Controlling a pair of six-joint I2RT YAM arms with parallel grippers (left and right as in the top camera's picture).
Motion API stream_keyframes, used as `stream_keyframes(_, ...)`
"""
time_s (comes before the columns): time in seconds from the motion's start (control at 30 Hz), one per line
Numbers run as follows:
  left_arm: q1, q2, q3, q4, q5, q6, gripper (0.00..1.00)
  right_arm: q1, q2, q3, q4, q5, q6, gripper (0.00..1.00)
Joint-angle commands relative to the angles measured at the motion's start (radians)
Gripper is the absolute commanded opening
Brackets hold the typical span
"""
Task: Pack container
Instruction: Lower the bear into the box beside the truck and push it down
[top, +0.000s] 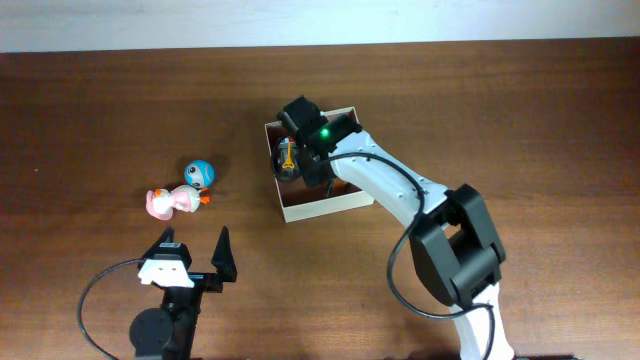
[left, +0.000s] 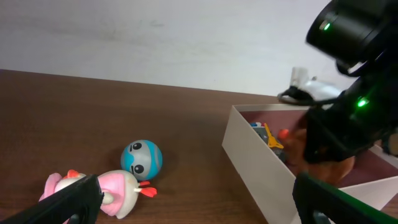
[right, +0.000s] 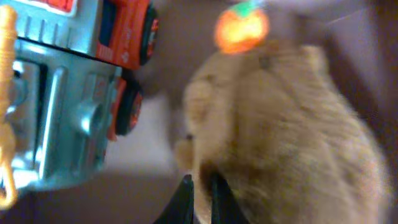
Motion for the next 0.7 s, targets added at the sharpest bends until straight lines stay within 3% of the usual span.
stream_keyframes(0.0,-0.004,-0.006,-0.007,0.002,-0.005,0.016,1.00,-0.005,0.049,-0.007,0.024,-0.006,-0.019,0.07)
stream_keyframes(0.33,-0.004,-0.006,-0.007,0.002,-0.005,0.016,1.00,-0.040,0.050,-0.006,0.090,-0.010,-0.038,0.07)
stream_keyframes(0.67,-0.004,-0.006,-0.007,0.002,-0.005,0.016,1.00,-0.014,0.048,0.103,-0.079,-0.164,-0.033,0.04)
